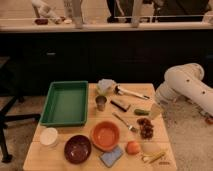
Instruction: Place eraser in red bowl
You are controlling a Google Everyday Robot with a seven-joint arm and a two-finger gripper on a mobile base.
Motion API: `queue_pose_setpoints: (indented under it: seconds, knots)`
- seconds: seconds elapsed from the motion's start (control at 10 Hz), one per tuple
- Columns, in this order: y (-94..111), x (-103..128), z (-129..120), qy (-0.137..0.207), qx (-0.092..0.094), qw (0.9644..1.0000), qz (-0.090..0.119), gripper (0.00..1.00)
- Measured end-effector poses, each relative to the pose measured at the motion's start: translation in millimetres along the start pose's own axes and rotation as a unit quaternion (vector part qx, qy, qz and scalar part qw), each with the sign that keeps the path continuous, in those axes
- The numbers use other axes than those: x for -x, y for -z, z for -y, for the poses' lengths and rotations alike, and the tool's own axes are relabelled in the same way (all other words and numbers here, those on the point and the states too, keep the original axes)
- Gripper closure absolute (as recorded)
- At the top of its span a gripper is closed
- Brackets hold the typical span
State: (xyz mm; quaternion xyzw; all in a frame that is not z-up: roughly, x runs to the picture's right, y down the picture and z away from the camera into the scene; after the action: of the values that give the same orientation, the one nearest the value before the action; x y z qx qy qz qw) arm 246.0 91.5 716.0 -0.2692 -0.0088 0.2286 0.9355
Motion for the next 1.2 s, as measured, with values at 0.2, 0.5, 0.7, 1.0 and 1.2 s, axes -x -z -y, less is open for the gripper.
queue_pose_setpoints:
  seconds: [0.2,0.5,0.7,1.0,1.2]
  knots:
    - [-10,6,4,-0.016,-0.006,0.9998,0.005,0.2]
    - [-19,17,6,-0.019,-0.033,0.999,0.025,0.2]
    - [-19,18,6,-0.018,-0.036,0.9988,0.029,0.2]
    - [-20,20,6,-0.017,-0.035,0.9988,0.029,0.2]
    - [-22,20,6,-0.024,-0.037,0.9986,0.028,0.2]
